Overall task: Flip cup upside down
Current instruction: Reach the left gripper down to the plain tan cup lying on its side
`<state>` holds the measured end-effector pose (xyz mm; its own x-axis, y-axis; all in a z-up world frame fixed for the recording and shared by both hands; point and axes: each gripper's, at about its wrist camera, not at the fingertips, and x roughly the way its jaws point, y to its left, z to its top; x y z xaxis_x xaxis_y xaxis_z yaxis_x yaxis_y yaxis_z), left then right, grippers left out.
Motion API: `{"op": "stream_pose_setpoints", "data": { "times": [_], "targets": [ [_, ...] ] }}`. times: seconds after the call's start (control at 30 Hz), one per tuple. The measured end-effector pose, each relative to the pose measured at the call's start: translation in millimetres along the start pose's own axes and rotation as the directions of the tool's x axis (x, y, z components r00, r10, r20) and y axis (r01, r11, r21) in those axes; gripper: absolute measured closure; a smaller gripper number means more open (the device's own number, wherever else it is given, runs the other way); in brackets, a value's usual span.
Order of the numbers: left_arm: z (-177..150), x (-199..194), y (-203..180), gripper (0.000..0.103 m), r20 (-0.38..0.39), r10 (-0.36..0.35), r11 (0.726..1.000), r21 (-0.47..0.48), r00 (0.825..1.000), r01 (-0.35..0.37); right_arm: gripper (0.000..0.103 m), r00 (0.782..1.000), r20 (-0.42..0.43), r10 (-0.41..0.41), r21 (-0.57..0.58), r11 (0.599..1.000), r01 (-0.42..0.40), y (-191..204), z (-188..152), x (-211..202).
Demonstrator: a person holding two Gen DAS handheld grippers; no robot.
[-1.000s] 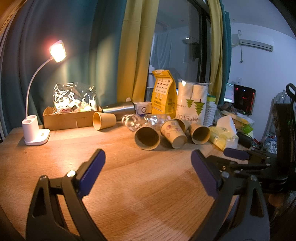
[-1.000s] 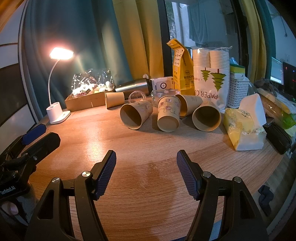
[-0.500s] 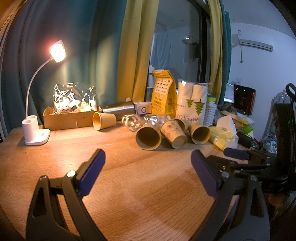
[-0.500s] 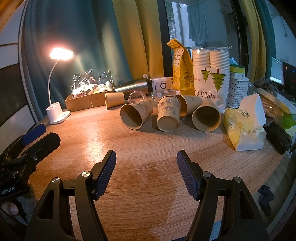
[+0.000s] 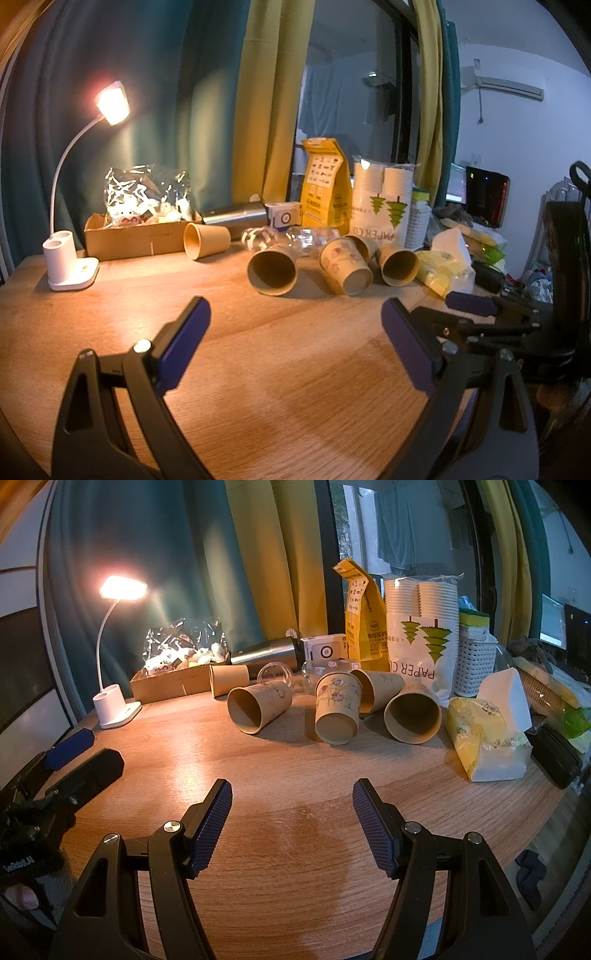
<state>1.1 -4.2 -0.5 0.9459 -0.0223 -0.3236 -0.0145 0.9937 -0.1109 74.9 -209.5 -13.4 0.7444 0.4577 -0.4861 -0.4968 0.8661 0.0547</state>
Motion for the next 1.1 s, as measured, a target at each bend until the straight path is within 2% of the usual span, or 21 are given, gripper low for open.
{"op": "stream_pose_setpoints", "data": {
  "times": [0.23,0.37,0.53,0.63,0.67,0.77,1.0,1.07,1.1],
  "targets": [
    [1.7,17.3,-3.8,0.008,-0.103,-0.056,0.998,0.030,0.993,0.059,0.032,1.000,0.000,0.011,0.020,1.000,-0.011,-7.8,0.2,3.2],
    [16.0,26.3,-12.2,0.008,-0.195,-0.028,0.986,0.154,0.981,0.058,0.032,0.999,-0.008,0.035,0.025,0.999,-0.035,-13.5,2.2,8.6],
    [47.6,48.5,-4.6,0.008,-0.245,0.048,0.959,0.283,0.968,0.025,0.032,0.997,-0.019,0.078,0.017,0.997,-0.078,-19.4,3.1,23.5],
    [64.6,79.7,6.0,0.008,-0.302,0.098,0.928,0.371,0.948,0.022,0.032,0.993,-0.032,0.113,0.029,0.993,-0.112,-25.6,4.7,37.7],
    [68.3,95.2,11.6,0.008,-0.339,0.115,0.916,0.399,0.934,0.031,0.032,0.992,-0.038,0.121,0.035,0.992,-0.120,-27.4,5.5,42.8],
    [75.2,130.4,23.9,0.008,-0.385,0.190,0.874,0.485,0.903,0.023,0.032,0.985,-0.066,0.160,0.059,0.986,-0.156,-33.4,8.4,59.9],
    [103.4,203.4,57.8,0.008,-0.419,0.301,0.794,0.608,0.857,0.019,0.032,0.973,-0.071,0.218,0.060,0.975,-0.214,-31.2,24.2,77.2],
    [108.3,224.8,64.6,0.008,-0.418,0.329,0.763,0.646,0.847,0.022,0.032,0.971,-0.072,0.227,0.064,0.973,-0.222,-32.1,26.8,80.8],
    [109.3,233.7,68.3,0.008,-0.433,0.331,0.762,0.647,0.839,0.034,0.032,0.971,-0.072,0.226,0.067,0.973,-0.222,-32.9,26.8,81.8]
  ]
}}
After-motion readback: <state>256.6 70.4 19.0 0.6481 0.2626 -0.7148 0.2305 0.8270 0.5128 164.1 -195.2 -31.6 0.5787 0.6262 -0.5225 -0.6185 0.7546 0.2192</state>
